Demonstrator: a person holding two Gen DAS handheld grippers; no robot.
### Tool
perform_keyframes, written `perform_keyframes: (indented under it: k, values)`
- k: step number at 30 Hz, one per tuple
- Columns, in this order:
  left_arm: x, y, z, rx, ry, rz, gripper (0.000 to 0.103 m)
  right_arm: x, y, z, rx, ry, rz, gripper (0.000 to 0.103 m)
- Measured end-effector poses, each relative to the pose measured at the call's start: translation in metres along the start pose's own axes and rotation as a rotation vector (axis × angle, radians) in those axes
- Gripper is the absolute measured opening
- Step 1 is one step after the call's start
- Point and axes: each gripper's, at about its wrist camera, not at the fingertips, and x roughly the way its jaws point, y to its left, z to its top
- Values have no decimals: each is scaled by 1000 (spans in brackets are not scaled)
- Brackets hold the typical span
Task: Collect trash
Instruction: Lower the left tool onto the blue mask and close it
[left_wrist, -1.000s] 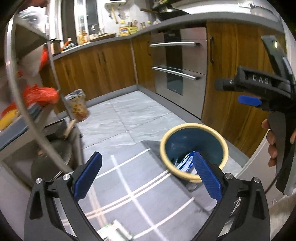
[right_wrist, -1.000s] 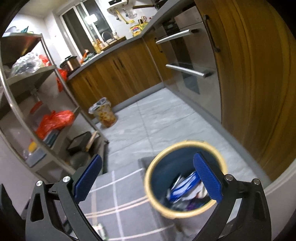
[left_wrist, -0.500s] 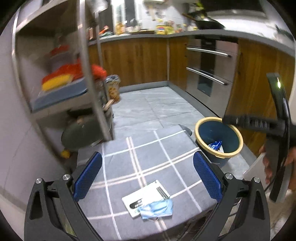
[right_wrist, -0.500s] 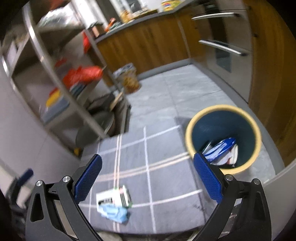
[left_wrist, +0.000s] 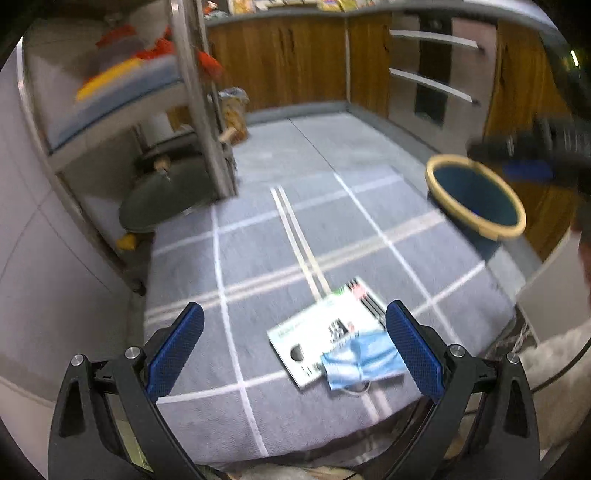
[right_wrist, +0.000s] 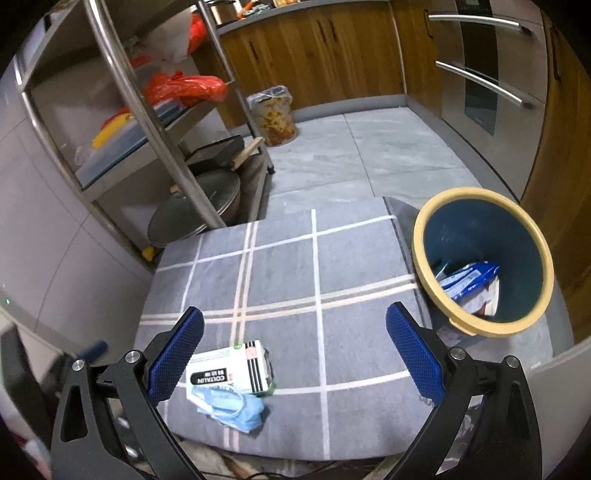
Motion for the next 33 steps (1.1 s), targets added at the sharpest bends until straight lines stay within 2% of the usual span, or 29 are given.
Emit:
perform_keyframes:
  k: [5, 7, 12, 14, 16, 19, 21, 29, 33]
  values:
    - [24, -20, -10, 144, 56, -16, 95, 10, 3, 4, -8, 9, -11, 98]
    - [34, -22, -11, 151, 91, -32, 88, 13, 3, 5, -7, 13, -11, 98]
    - [56, -25, -15, 164, 151, -40, 76, 19, 3, 6, -19, 23, -15, 98]
    - [63, -27, -16, 161, 173, -54, 67, 22, 3, 6, -22, 27, -19, 98]
    - [68, -28, -16, 159, 194, -77, 54, 24, 1, 6, -20, 32, -21, 98]
    - [72, -32, -16, 164, 216, -118, 13, 27, -1, 7, -18, 35, -22, 98]
    - [71, -35, -15, 168, 211, -130, 6, 28, -3, 8, -20, 37, -23, 98]
    - [46, -11, 10, 49, 102, -146, 0, 40, 0, 1, -113, 67, -18, 98]
    - [47, -11, 11, 50, 119, -182, 0, 46, 4, -2, -171, 88, -35, 98]
